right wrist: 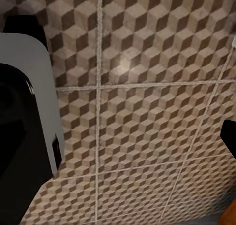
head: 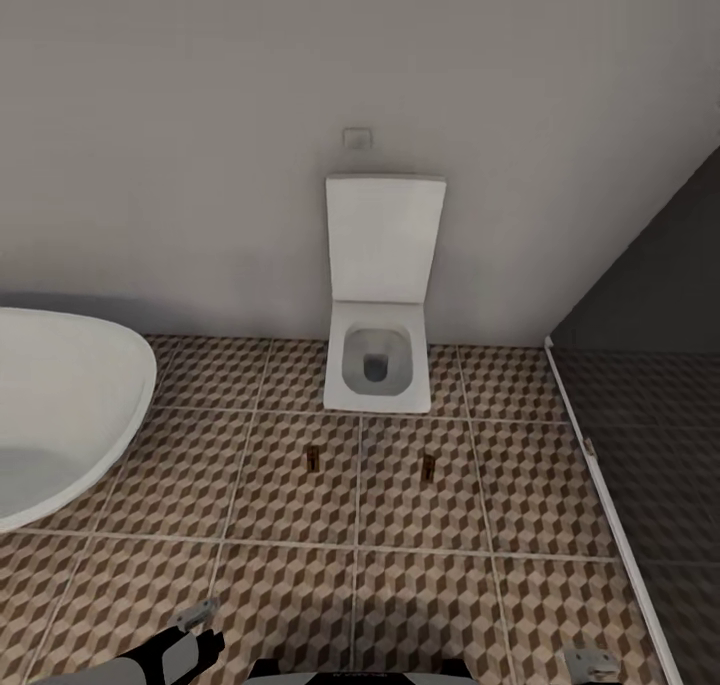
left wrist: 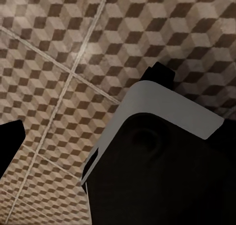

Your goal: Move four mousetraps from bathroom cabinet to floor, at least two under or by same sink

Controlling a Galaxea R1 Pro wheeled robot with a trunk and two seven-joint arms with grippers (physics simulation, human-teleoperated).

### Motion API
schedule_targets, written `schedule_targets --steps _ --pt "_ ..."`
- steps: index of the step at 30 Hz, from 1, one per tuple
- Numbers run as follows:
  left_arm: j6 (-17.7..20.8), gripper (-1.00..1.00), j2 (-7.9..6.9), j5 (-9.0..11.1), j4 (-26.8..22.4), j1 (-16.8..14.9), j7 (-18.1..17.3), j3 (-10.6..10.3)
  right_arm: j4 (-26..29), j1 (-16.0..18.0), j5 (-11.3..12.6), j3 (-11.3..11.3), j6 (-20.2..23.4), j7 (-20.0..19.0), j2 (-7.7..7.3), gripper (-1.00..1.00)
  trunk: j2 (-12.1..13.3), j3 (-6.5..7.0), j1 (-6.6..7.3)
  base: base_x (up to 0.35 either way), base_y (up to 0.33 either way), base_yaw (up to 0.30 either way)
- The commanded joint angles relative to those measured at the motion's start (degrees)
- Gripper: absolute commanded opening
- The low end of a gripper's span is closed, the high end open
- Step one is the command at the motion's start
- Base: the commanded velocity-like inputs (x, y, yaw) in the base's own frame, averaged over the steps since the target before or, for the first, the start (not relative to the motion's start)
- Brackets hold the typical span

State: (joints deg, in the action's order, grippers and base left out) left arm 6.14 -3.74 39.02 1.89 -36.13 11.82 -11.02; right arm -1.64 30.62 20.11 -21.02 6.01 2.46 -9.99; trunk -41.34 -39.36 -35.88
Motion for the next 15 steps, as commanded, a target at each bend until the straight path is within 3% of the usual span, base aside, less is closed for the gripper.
schedule_targets --steps 1,15 --pt "0.2 1.00 0.03 0.4 0.0 0.0 0.1 -0.5 0.0 -0.1 0.5 -0.5 0.2 0.1 0.02 1.00 0.4 0.24 0.21 0.000 0.000 0.000" --pt "0.3 1.00 0.19 0.4 0.4 0.1 0.0 -0.5 0.0 -0.8 0.5 -0.6 0.2 0.1 0.05 1.00 6.0 4.04 3.29 0.000 0.000 0.000"
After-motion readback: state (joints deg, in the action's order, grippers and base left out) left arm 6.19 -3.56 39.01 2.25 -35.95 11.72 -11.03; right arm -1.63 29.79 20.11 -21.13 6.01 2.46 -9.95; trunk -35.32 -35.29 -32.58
